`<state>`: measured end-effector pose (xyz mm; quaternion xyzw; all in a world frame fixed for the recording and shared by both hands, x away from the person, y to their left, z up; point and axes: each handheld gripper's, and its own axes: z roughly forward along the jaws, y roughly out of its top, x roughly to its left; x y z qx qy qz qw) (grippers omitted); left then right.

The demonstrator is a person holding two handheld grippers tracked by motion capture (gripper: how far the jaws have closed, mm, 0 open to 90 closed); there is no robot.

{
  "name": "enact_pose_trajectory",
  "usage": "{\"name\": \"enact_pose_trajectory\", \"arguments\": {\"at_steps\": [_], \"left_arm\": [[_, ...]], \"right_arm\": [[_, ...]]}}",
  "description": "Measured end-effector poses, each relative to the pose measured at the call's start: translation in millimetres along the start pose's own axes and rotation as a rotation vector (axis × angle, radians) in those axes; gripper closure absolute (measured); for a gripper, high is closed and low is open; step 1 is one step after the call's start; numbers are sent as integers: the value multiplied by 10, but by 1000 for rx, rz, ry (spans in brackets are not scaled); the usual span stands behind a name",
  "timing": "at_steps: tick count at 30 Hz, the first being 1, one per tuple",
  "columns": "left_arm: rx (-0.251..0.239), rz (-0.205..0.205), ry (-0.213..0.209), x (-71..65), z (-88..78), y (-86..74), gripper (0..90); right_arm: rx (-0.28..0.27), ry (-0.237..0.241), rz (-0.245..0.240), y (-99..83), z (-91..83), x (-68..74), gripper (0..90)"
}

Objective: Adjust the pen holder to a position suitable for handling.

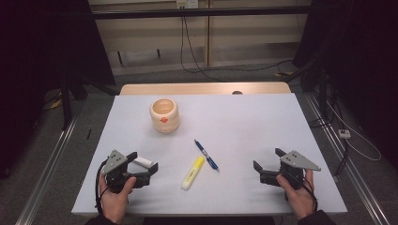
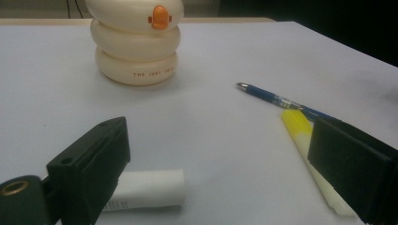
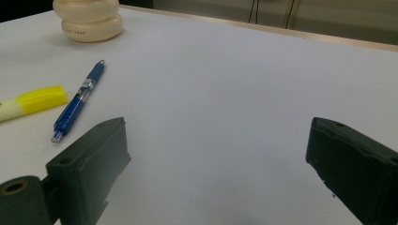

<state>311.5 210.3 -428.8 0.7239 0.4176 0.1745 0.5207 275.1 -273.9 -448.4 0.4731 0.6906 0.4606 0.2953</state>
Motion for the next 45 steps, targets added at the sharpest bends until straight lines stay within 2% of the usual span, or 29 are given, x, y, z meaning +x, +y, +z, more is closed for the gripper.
{"name": "enact_pose_trajectory", "arguments": {"at_steps": [4, 12, 15, 17, 22, 28, 33, 40, 42, 45], "left_arm": [[13, 17, 7, -3, 6, 19, 62], [23, 22, 12, 5, -10, 52, 65], [20, 5, 21, 22, 9, 106, 71], [23, -10, 3, 42, 24, 155, 75], [22, 21, -6, 37, 83, 247, 78], [20, 21, -22, 61, 194, 397, 78], [22, 4, -31, 131, 277, 497, 81], [38, 17, -32, 228, 377, 661, 84], [35, 27, -6, 256, 403, 708, 84], [52, 23, -32, 336, 457, 778, 80]], "right_arm": [[-4, 0, 6, 0, -8, -11, 58], [1, 14, 7, 7, 14, -1, 55], [10, 27, 8, 5, 23, 8, 56], [17, 28, 6, 4, 28, 14, 54], [17, 38, 4, 2, 36, 20, 53], [17, 39, 8, 2, 34, 20, 52], [21, 42, 10, 0, 37, 30, 51], [18, 36, 9, 0, 21, 36, 50], [20, 37, 10, -1, 22, 36, 50], [21, 39, 11, -4, 23, 33, 50]]}}
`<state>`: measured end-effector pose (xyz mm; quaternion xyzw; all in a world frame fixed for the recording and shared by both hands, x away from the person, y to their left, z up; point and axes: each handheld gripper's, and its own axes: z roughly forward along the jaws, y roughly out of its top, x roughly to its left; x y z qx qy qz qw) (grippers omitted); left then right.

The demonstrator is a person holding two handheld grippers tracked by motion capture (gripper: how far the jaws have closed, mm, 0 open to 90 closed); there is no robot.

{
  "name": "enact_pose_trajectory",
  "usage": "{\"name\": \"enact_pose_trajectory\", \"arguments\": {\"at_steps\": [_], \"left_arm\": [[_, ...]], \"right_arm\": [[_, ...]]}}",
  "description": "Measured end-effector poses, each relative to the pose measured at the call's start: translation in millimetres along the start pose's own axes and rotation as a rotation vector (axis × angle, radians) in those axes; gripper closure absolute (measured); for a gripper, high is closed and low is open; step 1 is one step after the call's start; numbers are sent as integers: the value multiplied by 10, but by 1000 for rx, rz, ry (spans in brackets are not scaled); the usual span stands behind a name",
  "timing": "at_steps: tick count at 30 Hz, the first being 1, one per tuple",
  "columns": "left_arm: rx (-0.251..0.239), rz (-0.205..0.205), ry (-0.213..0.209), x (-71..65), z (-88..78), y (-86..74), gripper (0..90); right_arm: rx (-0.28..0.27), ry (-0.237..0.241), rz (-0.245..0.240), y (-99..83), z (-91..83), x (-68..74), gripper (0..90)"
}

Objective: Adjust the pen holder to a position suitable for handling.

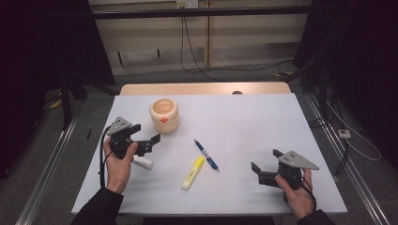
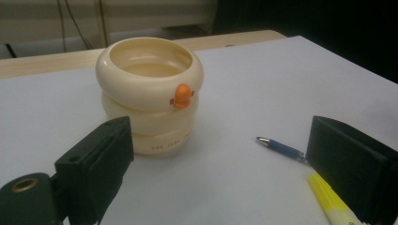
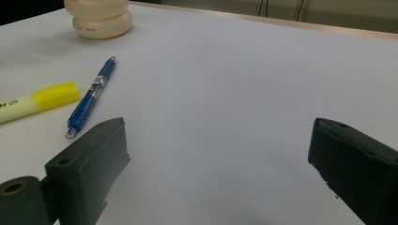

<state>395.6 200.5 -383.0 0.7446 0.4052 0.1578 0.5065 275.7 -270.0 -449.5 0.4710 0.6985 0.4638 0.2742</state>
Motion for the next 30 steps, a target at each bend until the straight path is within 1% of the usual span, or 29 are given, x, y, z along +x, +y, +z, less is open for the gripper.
{"name": "enact_pose_trajectory", "arguments": {"at_steps": [1, 2, 3, 4, 6, 7, 9, 10, 11, 14, 15, 16, 17, 22, 24, 25, 26, 27, 28, 29, 30], "left_arm": [[-12, 6, -1, 22, 12, 20, 79], [-34, 4, -14, 43, 26, 37, 69], [-40, -1, -23, 65, 44, 58, 69], [-40, -6, -21, 78, 71, 83, 69], [-23, 11, -23, 105, 124, 128, 72], [-23, 12, -24, 118, 146, 145, 80], [-11, 4, -10, 138, 191, 196, 91], [-5, 8, -5, 152, 211, 225, 87], [-12, 2, -3, 162, 234, 252, 88], [10, 16, 0, 217, 302, 344, 87], [19, 20, 10, 231, 324, 372, 87], [28, 34, 16, 249, 346, 395, 86], [34, 41, 15, 269, 369, 410, 86], [60, 39, 53, 388, 486, 473, 87], [65, 43, 59, 422, 532, 502, 88], [56, 50, 58, 436, 554, 520, 89], [45, 53, 34, 456, 574, 535, 91], [41, 50, 24, 477, 592, 549, 114], [48, 50, 37, 496, 612, 568, 137], [47, 44, 47, 513, 636, 582, 131], [48, 49, 56, 536, 656, 596, 132]], "right_arm": [[2, -1, 0, -1, -2, -1, 50], [1, -1, 3, -2, -5, -4, 47], [1, -1, 3, -2, -5, -4, 47], [-1, -2, 6, -3, -6, -6, 47], [0, -2, 6, -3, -6, -5, 47], [1, -2, 4, -4, -7, -4, 47], [0, 0, 2, -3, -9, 0, 47], [0, 0, 2, -2, -8, 2, 47], [2, -1, 1, -2, -3, 3, 47], [3, -1, 3, -3, -3, 2, 47], [2, 0, 2, -3, -4, 1, 47], [1, -1, 2, -3, -6, 0, 46], [1, -3, 3, -4, -9, -1, 46], [0, -5, 9, -13, -24, -7, 43], [-1, -5, 9, -12, -23, -9, 43], [-1, -5, 9, -11, -21, -8, 43], [0, -3, 8, -11, -19, -8, 43], [1, -4, 6, -11, -17, -7, 43], [2, -4, 7, -12, -15, -5, 43], [3, -4, 7, -12, -13, -4, 43], [3, -4, 6, -12, -13, -4, 43]]}}
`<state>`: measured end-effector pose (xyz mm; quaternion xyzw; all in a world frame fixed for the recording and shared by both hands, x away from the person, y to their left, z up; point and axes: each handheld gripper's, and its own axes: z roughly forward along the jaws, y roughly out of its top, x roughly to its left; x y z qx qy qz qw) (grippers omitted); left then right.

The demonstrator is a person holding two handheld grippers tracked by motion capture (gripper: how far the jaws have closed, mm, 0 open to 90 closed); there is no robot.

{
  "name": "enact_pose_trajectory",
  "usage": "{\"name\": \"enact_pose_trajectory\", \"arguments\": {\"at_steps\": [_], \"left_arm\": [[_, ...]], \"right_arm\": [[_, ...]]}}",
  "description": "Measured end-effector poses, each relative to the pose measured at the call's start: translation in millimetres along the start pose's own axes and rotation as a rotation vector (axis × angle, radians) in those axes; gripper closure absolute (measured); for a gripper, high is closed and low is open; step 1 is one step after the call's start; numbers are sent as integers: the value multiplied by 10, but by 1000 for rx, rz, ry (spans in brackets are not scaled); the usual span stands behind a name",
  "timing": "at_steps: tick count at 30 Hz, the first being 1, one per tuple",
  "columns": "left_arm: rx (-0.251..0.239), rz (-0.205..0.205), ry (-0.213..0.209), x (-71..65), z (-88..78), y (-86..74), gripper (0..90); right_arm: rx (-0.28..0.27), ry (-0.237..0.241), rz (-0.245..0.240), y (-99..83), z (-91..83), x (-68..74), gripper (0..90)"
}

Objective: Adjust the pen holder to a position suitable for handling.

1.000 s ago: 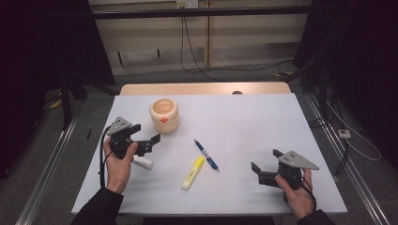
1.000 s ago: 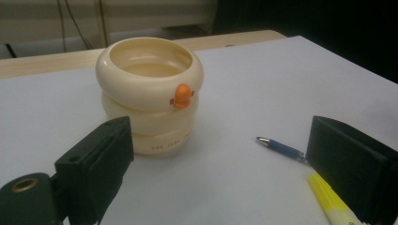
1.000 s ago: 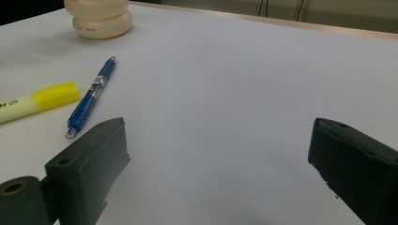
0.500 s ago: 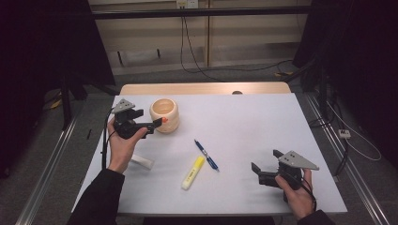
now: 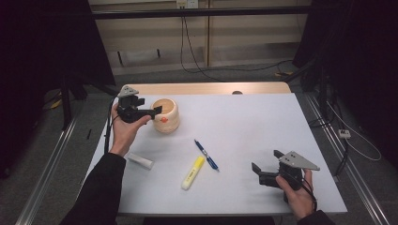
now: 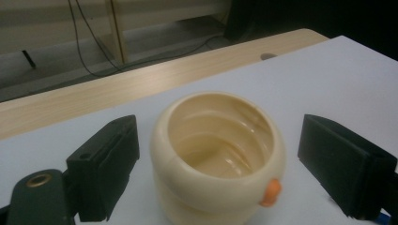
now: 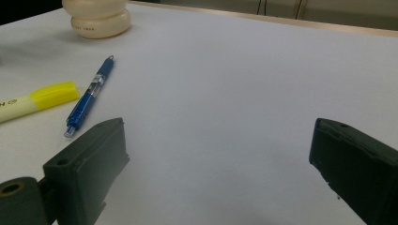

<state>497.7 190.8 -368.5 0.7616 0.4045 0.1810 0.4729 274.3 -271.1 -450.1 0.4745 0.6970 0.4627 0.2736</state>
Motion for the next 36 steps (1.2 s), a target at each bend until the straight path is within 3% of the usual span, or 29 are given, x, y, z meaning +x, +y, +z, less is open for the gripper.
{"name": "enact_pose_trajectory", "arguments": {"at_steps": [6, 10, 14, 18, 20, 24, 29, 32, 36], "left_arm": [[26, -38, 39, 133, 168, 14, 180], [50, -58, 40, 195, 279, 8, 209], [99, -48, 55, 233, 418, 35, 286], [105, -54, 49, 253, 508, 45, 385], [131, -40, 52, 266, 529, 35, 441], [149, -65, 47, 263, 553, 14, 537], [210, -53, 64, 297, 575, -22, 555], [188, -81, 40, 310, 557, -18, 609], [190, -109, 45, 315, 538, 0, 699]], "right_arm": [[-2, 1, -2, 0, -2, 2, 43], [-2, 1, -3, -2, -5, 0, 43], [-3, -1, 1, -4, -13, 1, 43], [-2, -3, 4, -7, -19, -5, 43], [-2, -1, 3, -10, -21, -9, 43], [-2, -1, 2, -11, -22, -6, 43], [0, -2, 0, -10, -21, -2, 43], [1, 1, 5, -10, -20, 1, 43], [2, 3, 0, -10, -11, 7, 43]]}}
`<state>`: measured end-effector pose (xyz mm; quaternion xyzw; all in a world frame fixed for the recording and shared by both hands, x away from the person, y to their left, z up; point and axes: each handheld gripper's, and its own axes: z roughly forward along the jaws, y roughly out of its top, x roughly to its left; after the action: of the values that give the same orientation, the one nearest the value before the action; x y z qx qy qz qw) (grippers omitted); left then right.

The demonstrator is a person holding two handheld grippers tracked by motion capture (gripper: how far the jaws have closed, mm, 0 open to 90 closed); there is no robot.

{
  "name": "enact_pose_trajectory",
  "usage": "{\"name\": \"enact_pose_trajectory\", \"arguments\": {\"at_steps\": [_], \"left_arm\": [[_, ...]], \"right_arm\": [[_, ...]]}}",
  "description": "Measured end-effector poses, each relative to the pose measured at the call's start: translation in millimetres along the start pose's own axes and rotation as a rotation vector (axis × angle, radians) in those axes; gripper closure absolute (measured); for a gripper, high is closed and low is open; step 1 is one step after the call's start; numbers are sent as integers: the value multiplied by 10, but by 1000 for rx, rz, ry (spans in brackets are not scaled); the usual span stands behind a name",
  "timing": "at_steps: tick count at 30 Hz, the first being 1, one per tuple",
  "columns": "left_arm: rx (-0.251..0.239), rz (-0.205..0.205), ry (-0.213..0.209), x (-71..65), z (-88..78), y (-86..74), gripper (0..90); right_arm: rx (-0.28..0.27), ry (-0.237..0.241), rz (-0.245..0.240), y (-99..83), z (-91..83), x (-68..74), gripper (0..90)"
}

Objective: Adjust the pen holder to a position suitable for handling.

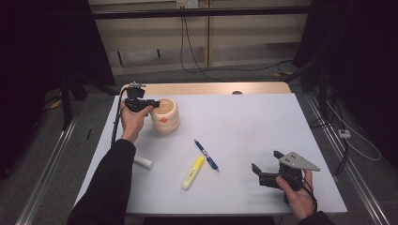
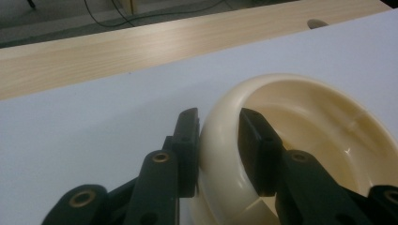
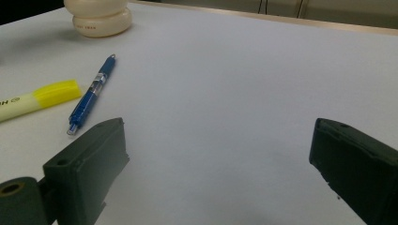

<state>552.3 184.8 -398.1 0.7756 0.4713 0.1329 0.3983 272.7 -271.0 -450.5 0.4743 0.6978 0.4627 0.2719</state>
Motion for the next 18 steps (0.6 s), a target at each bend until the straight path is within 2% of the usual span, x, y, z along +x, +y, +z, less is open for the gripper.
{"name": "enact_pose_trajectory", "arguments": {"at_steps": [2, 5, 10, 11, 13, 18], "left_arm": [[-5, -10, -3, -7, 6, -1, 711], [0, -3, 0, -22, 7, 3, 715], [2, -29, 6, -13, -35, 4, 711], [-15, -44, 12, -17, -41, 5, 710], [-13, -38, 15, -11, -84, 21, 706], [-44, -64, 7, -39, -169, 54, 708]], "right_arm": [[-1, 0, -2, 0, -3, 1, 43], [-1, -1, -2, 0, -5, 1, 43], [-1, 0, -3, 0, -3, 0, 43], [-1, 0, -4, 0, -3, 1, 43], [0, 0, -5, 1, -3, 4, 43], [-1, 1, -5, 1, -4, 3, 43]]}}
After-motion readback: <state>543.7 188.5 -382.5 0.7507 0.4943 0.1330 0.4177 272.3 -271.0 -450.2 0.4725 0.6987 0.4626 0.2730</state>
